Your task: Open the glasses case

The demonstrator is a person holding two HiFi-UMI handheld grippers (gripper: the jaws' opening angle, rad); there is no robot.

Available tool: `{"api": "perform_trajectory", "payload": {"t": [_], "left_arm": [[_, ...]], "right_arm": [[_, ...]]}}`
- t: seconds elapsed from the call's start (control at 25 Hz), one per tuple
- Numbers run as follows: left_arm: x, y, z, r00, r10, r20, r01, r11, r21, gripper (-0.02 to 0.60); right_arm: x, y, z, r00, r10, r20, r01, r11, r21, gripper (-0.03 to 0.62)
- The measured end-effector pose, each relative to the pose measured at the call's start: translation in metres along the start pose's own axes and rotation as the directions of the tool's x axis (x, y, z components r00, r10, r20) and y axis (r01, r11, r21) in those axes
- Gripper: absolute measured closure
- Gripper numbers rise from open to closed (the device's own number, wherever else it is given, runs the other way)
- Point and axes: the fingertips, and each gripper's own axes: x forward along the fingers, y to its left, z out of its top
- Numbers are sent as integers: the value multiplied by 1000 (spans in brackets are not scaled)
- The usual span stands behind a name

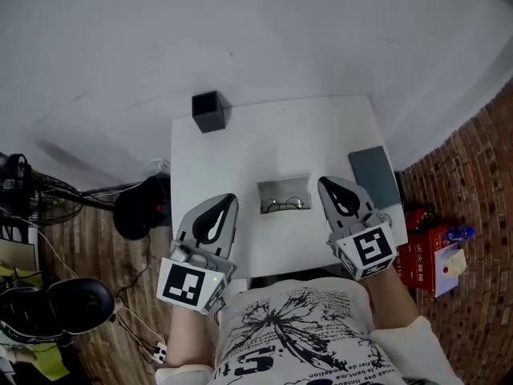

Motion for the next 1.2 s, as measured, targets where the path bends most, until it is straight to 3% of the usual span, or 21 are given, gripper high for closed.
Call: {"api": "perform_trajectory", "payload": {"t": [0.28,1.2], "left_arm": [[-19,-8,14,998,-43,41,40,998,55,568],[-1,-12,6,999,-38,20,38,999,39,568]], "right_arm": [[-21,4,15,997,-47,62,48,999,-12,580],[-15,2,15,996,-14,90,13,1000,11,583]]}}
